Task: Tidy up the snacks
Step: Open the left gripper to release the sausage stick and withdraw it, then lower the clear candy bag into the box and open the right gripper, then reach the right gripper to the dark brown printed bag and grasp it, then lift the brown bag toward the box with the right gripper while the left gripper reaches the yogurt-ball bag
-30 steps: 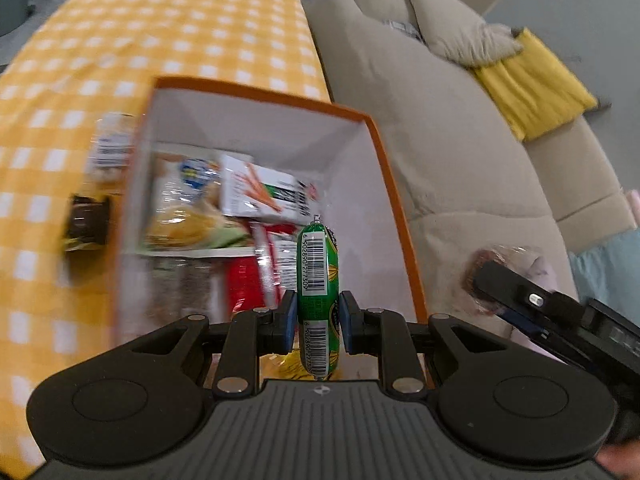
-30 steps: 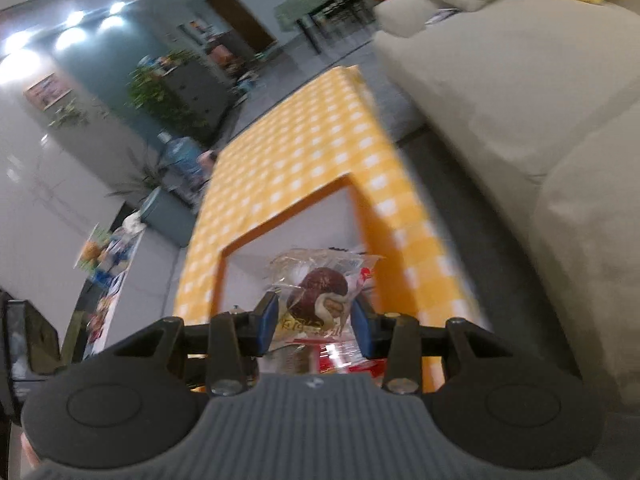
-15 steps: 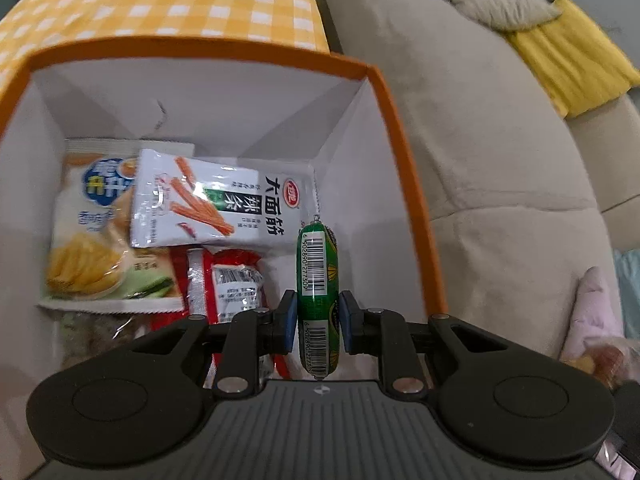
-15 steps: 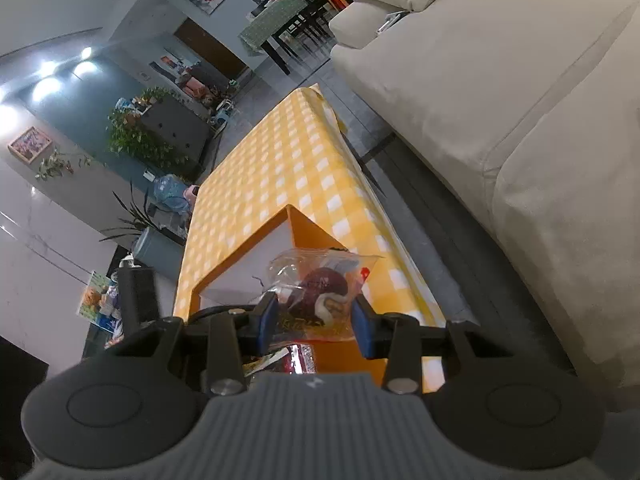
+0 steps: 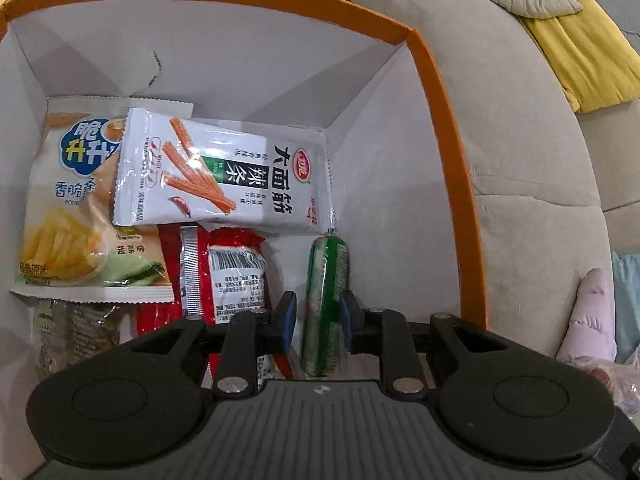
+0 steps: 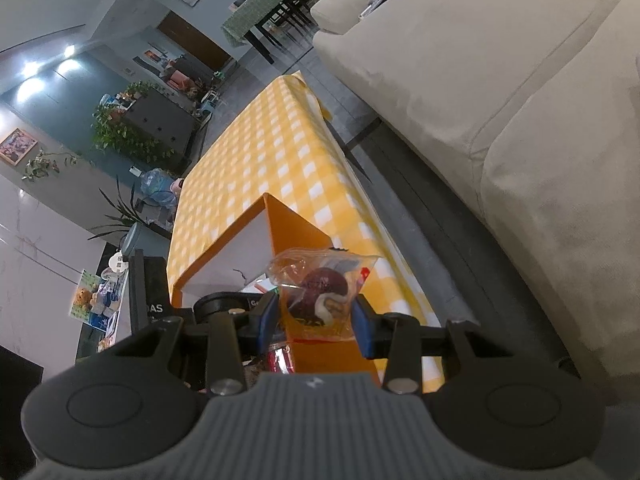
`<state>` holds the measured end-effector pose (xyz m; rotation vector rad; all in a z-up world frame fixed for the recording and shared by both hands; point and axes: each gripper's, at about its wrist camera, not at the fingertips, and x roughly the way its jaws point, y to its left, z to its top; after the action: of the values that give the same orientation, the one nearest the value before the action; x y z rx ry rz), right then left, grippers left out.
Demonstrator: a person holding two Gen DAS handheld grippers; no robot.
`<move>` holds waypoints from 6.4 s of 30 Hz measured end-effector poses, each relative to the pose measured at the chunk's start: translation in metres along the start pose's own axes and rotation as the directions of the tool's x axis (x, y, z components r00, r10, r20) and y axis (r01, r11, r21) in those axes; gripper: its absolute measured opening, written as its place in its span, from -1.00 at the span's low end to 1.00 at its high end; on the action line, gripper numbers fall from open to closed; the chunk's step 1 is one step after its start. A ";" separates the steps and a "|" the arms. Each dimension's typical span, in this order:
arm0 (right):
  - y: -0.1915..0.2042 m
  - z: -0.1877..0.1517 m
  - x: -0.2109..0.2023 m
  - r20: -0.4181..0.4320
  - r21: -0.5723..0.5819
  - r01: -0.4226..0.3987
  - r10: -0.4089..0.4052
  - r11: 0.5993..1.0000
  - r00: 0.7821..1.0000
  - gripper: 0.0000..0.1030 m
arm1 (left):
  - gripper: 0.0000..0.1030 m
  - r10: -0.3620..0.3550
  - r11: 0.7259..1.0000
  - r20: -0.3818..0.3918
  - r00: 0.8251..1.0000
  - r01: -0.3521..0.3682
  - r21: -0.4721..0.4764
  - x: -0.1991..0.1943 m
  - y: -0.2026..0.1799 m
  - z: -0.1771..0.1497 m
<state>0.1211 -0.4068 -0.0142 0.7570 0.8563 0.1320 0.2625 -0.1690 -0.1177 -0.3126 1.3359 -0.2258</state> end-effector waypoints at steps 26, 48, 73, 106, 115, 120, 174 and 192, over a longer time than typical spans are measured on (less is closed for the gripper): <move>0.045 -0.005 0.004 -0.003 -0.176 0.014 -0.014 0.984 1.000 -0.25 | 0.44 0.044 0.969 0.216 0.975 -0.094 0.228 -0.159 0.006 -0.052; 0.117 -0.039 0.111 -0.092 -0.528 0.246 -0.343 0.813 0.935 -0.22 | 0.47 0.210 0.969 0.237 0.949 -0.234 0.079 -0.175 0.109 -0.081; 0.133 -0.072 0.175 0.018 -0.760 0.408 -0.611 0.506 0.792 -0.96 | 0.51 0.077 0.997 0.139 0.987 -0.077 0.000 -0.150 0.144 -0.067; 0.169 -0.082 0.125 0.067 -0.771 0.279 -0.362 0.573 0.930 -0.81 | 0.51 0.169 0.985 0.315 0.934 -0.170 -0.023 -0.230 0.129 -0.090; 0.185 -0.093 0.102 0.040 -0.748 0.207 -0.269 0.630 0.962 -0.67 | 0.51 0.239 0.971 0.300 0.924 -0.226 -0.077 -0.230 0.150 -0.093; 0.202 -0.105 0.096 0.008 -0.752 0.136 -0.198 0.645 0.980 -0.65 | 0.51 0.256 0.967 0.291 0.922 -0.239 -0.093 -0.233 0.163 -0.095; 0.300 -0.152 0.370 -0.204 -0.826 0.223 -0.642 0.518 0.739 -0.01 | 0.51 0.339 0.896 0.128 0.932 -0.279 -0.345 -0.210 0.307 -0.076; 0.313 -0.158 0.319 -0.328 -0.765 0.061 -0.470 0.641 0.820 -0.09 | 0.51 0.328 0.899 0.143 0.934 -0.262 -0.351 -0.213 0.308 -0.077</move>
<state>0.2767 0.0365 -0.0781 -0.2139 1.2955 0.3862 0.1352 0.1845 -0.0456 -0.3936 1.2001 0.2837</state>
